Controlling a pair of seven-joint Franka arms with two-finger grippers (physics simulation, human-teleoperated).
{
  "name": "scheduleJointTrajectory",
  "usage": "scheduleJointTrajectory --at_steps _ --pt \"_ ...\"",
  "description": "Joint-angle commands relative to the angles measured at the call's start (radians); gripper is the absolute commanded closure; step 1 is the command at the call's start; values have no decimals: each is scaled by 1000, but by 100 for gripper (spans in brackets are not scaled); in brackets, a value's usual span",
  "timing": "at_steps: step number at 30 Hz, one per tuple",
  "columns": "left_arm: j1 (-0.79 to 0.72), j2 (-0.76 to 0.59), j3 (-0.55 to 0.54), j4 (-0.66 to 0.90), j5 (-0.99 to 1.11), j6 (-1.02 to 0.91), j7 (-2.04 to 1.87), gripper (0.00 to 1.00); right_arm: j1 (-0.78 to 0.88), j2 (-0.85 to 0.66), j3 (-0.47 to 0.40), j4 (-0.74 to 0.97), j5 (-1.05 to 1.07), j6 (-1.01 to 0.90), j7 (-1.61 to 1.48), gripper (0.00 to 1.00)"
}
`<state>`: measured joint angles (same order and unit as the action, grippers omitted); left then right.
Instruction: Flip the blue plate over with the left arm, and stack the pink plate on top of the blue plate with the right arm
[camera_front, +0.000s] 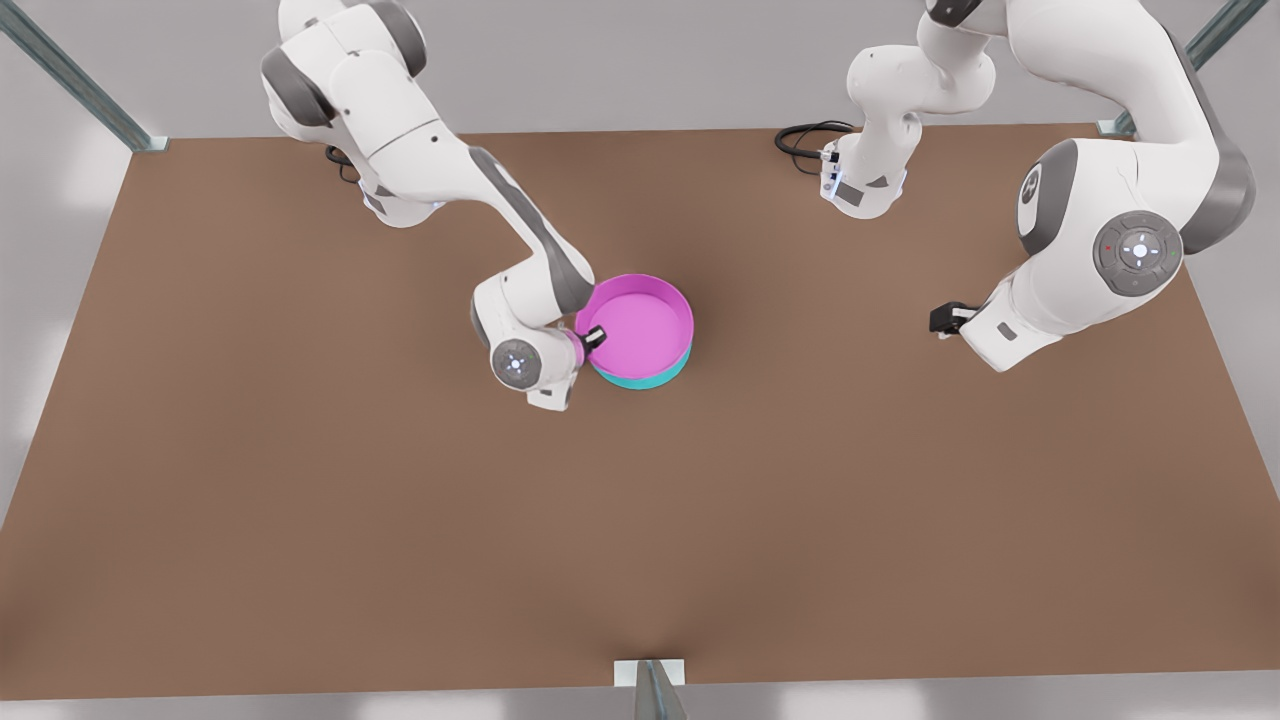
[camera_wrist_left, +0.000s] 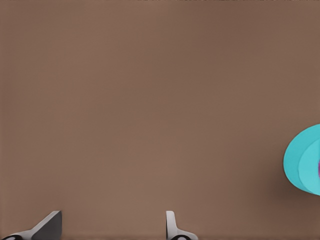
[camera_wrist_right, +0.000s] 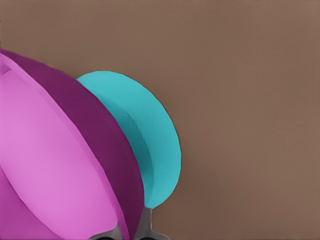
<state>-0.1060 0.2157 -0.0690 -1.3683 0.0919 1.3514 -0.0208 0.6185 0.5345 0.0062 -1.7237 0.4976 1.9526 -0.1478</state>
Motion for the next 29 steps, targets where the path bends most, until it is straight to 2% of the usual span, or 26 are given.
scheduleJointTrajectory --at_steps 1,7,9,12,15,18,19,21,23,24,25,26,27,29 --pt "0 1 0 0 0 0 -1 0 0 1 0 -1 -8 0 4 79" --pt "0 17 0 0 5 5 1 0 -2 15 0 -5 -10 -1 4 77" --pt "0 17 0 0 5 5 -1 0 0 21 0 -4 -10 0 4 74" --pt "0 30 0 0 5 5 -1 0 -2 27 -2 -4 -13 0 4 54" --pt "0 39 0 0 5 12 1 0 -2 33 -2 -1 -16 2 -7 25" --pt "0 40 0 0 5 12 -1 0 -2 35 -2 3 -14 2 -4 15" --pt "0 40 0 0 5 12 -1 0 -2 35 -2 3 -14 2 -2 1" --pt "0 40 0 0 5 12 -1 0 -13 -17 -2 13 -19 -27 2 0" --pt "0 39 0 0 5 12 -1 0 -82 -159 -12 122 -126 -308 158 0" --pt "0 37 0 0 2 12 1 0 -161 -215 -12 222 -217 -466 226 0" --pt "0 36 0 0 2 12 1 0 -249 -254 -35 297 -310 -546 257 0" --pt "0 33 0 0 2 12 -1 0 -267 -278 -71 326 -392 -549 266 0" --pt "0 34 0 0 3 12 1 0 -292 -300 -75 326 -442 -538 364 0" --pt "0 36 0 0 2 12 1 0 -367 -344 -69 323 -523 -434 352 0"
